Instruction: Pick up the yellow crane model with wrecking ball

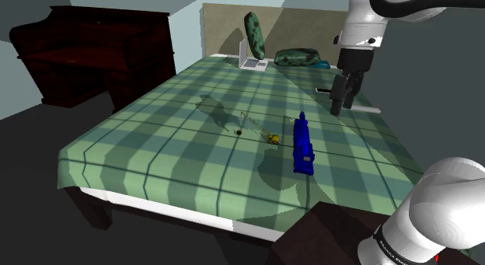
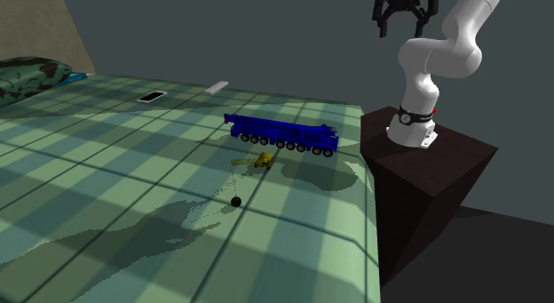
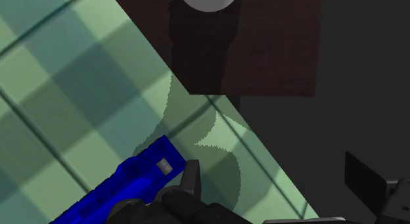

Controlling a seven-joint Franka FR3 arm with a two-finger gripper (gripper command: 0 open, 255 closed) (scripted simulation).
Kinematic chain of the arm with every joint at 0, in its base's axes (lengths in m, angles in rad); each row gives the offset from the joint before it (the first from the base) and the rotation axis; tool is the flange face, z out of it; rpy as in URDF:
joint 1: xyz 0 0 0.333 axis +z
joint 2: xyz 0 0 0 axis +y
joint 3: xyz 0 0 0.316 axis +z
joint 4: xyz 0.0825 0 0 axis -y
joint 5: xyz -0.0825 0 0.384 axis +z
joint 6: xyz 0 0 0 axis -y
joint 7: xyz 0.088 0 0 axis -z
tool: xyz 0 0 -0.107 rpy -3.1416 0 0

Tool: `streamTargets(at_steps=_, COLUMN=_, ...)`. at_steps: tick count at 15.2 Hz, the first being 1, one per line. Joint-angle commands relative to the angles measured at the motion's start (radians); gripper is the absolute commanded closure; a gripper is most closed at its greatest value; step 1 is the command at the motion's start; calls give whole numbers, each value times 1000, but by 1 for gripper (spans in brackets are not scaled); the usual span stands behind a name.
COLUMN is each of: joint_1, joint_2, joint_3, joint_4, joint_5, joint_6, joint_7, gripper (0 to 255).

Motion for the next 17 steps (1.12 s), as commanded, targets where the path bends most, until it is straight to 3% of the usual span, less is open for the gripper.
streamTargets(at_steps=1, joint_1=0, joint_2=0, joint_3=0, joint_4=0, joint_5=0, joint_6=0, joint_7=0, gripper=0)
streamTargets(at_steps=9, joint_1=7, joint_2=170, joint_3=-86, joint_4=-64, joint_5=-63, joint_6=279, joint_7=-191, gripper=0)
streamTargets(at_steps=17, joint_1=27, joint_2=422, joint_3=-164, joint_4=-26, joint_5=-70, joint_6=540, joint_7=-378, gripper=0)
